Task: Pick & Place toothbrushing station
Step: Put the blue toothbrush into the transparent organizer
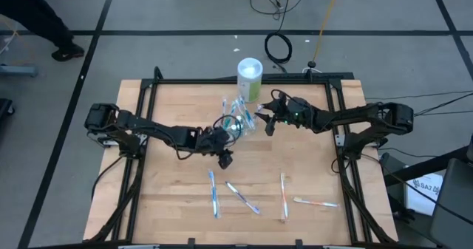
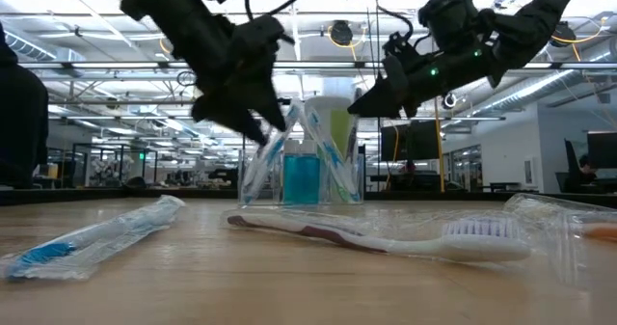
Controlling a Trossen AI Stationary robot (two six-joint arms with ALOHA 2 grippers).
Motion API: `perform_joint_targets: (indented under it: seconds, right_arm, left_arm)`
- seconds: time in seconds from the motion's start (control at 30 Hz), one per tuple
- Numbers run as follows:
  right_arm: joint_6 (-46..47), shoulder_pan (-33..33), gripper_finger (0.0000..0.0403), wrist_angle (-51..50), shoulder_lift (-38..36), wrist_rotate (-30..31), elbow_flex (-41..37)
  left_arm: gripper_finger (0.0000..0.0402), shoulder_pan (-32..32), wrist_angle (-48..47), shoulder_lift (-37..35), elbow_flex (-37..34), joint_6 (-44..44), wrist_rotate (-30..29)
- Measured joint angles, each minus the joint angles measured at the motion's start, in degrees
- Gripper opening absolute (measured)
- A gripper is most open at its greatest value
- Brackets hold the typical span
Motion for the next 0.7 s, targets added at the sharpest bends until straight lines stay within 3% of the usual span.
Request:
perform_joint_targets:
  seconds: [0.37, 0.7]
  right_arm:
    - [0.01, -0.01, 0.0174, -14.35, -10.64, 0.13, 0.0]
    - [0.05, 0.04, 0.0174, -15.25, -12.42, -0.04, 0.0]
  left_arm:
    - [0.0232, -9.64, -13.05, 0.0, 0.01, -29.15, 2.24]
    - [0.0232, -18.79, -15.78, 0.97, 0.01, -48.84, -1.01]
